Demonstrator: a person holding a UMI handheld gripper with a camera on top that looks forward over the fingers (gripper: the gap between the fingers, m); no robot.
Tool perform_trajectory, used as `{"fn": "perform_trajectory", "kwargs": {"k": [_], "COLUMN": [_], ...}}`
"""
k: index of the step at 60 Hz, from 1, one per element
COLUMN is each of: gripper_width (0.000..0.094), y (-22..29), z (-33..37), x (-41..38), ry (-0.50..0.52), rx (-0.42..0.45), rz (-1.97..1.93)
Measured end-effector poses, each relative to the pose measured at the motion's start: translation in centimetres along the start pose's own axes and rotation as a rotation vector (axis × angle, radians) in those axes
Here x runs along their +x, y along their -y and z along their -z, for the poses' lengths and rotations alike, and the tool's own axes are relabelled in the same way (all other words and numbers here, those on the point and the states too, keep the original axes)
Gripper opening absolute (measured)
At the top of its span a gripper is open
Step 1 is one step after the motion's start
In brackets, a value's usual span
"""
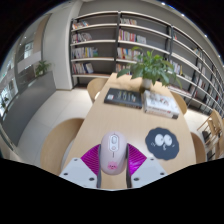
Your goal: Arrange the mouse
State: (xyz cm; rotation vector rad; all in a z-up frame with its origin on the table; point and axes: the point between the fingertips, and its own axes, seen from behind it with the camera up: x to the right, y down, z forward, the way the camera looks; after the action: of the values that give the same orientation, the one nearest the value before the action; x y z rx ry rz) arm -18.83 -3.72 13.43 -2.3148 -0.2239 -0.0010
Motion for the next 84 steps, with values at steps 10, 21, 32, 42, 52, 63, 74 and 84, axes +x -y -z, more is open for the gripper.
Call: {"fn": "perform_trajectory", "kwargs": {"k": [10, 21, 32, 42, 52, 63, 74, 84], "gripper_width": [0.0341, 0.0338, 0.034, 0.0339, 0.0359, 0.05, 0.0759, 0.0761], "y": [16.0, 19.1, 9.4, -1.7, -7.3, -7.1, -4.6, 1.0], "z": [1.9, -1.3, -9.6, -14.6, -17.0, -17.2, -14.6, -7.8], "x": [8.7, 20.7, 28.5, 28.9, 27.7, 28.1, 27.7, 26.4], "ry": [-0.059, -0.144, -0.154, -0.116, -0.073, -0.074, -0.076, -0.107], "rx": [0.234, 0.26, 0.046, -0.139, -0.228, -0.207, -0.196, -0.097], "rz": [-0.007, -0.045, -0.112, -0.151, -0.145, -0.147, -0.112, -0.09]}}
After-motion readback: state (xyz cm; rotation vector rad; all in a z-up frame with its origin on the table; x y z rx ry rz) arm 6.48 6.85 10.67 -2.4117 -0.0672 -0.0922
